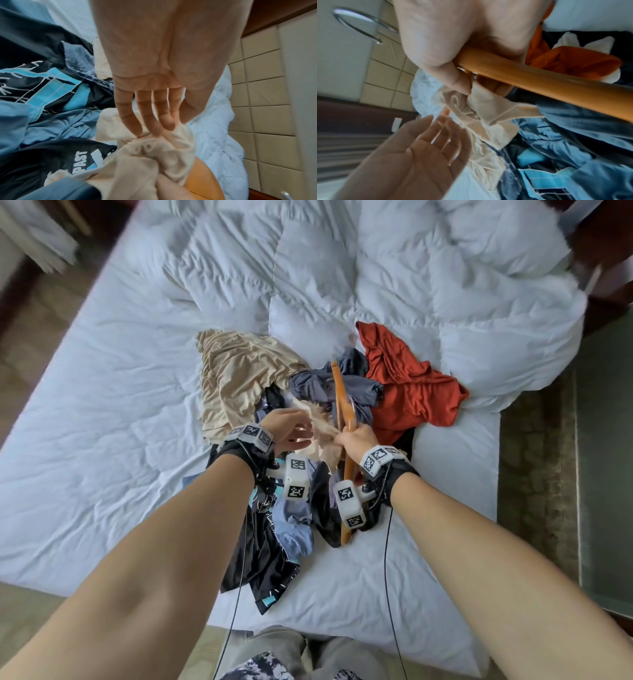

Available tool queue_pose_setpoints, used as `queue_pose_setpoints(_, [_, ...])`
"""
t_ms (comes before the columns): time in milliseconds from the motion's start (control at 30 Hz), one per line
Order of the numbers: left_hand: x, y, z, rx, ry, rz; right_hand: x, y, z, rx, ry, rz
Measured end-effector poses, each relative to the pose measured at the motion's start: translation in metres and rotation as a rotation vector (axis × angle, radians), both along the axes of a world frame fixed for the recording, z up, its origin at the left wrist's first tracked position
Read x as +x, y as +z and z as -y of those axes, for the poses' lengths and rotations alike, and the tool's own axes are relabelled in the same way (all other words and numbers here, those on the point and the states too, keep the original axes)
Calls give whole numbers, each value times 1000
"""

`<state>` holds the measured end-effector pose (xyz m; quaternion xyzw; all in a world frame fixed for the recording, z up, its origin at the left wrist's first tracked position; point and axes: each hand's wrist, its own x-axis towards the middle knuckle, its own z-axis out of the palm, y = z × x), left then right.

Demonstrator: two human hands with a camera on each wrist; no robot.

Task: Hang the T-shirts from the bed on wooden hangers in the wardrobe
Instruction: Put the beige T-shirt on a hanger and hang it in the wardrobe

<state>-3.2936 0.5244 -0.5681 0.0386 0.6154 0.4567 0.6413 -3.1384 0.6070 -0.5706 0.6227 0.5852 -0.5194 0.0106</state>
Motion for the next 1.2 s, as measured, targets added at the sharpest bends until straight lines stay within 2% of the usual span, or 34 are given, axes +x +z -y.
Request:
queue_pose_setpoints(200, [-1,61,13,133,-248,-77,-5,58,-10,45,-101,-166])
queue_pose_setpoints(300, [2,89,11,143,-356,-227,-7,100,-10,91,-127,-250])
queue_pose_setpoints(534, [14,149,1,259,-336,-532,1,180,-9,227,-72,-405])
queue_pose_setpoints(701, [36,198,-5,383,-182,-587,14,212,-11,307,-90,-457])
queue_pose_setpoints(935, [65,268,-10,466,-186,-817,36,268,-10,410,-35,-496])
queue_pose_setpoints(1101, [83,321,-14,502,-186,-1048,52,314,-11,510,16,-527])
queue_pose_setpoints(1202, [89,347,-16,509,-180,-1116,62,340,-11,544,68,-570])
